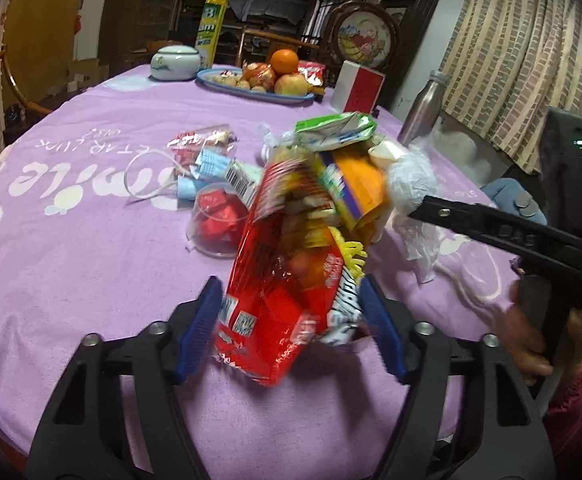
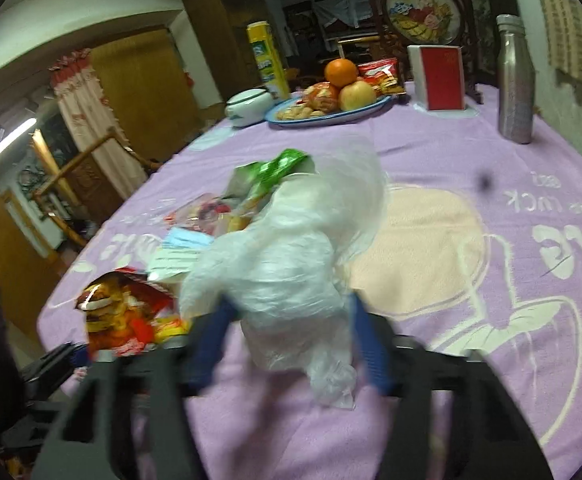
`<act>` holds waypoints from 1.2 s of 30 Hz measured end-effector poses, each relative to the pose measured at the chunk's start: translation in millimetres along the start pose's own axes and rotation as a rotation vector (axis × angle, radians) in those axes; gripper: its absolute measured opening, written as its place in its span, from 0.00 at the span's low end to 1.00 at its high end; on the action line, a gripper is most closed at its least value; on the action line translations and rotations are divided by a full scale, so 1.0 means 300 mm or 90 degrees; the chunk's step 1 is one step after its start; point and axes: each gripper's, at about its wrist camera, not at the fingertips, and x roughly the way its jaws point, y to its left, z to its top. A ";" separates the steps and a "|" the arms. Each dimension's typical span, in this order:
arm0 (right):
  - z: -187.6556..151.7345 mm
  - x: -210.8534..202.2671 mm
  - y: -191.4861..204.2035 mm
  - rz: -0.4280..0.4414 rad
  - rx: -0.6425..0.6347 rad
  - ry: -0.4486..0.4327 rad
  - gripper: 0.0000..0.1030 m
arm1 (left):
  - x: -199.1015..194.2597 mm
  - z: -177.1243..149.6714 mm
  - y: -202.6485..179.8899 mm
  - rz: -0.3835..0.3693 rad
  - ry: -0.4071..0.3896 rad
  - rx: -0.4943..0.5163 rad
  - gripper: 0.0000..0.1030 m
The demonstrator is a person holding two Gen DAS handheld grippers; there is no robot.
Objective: Collect trash
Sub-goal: 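Grasp the red snack bag with the left tool while the right tool grasps the plastic bag, then carry both items to the red wastebasket and open both tools to drop them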
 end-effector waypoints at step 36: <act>-0.104 -0.210 0.369 0.151 -0.139 -0.044 0.43 | -0.633 -0.261 0.501 0.254 -0.052 -0.137 0.57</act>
